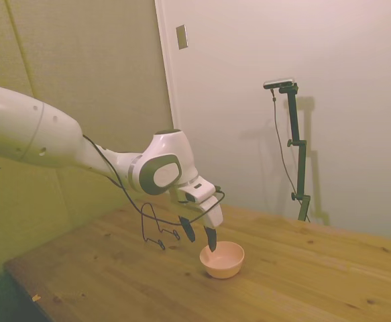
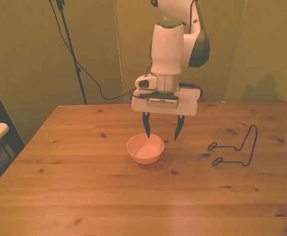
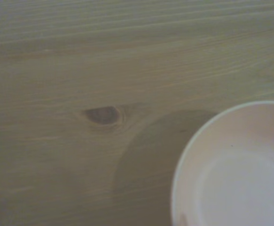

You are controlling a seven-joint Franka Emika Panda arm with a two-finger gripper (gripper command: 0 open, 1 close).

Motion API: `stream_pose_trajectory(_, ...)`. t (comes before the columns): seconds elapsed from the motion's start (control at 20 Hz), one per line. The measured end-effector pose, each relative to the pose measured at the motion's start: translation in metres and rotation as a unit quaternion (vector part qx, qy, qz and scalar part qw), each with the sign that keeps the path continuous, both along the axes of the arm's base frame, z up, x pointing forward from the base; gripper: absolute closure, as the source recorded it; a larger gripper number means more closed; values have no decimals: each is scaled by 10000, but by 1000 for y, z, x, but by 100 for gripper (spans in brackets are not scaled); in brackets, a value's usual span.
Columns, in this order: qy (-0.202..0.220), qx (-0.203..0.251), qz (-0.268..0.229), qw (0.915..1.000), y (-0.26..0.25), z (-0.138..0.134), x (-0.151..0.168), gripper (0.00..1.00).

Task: Load the bowl

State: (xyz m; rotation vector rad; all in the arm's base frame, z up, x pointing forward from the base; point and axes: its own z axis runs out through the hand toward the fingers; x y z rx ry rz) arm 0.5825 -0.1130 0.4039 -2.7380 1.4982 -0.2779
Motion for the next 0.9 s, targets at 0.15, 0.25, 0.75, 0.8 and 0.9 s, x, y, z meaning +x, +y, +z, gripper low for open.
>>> stream_pose_trajectory(0.15,112,-7,-26,9999,0,-20,13,100)
stream_pose_trajectory(0.25,181,-15,-29,9998,0,-32,18,100)
stream_pose_trajectory(0.75,238,-23,-132,9996,-11,-40,20,100)
stream_pose_trajectory(0.8,243,-21,-139,9996,-12,-41,19,100)
stream_pose_trajectory(0.9,247,-18,-149,9996,-13,-42,19,100)
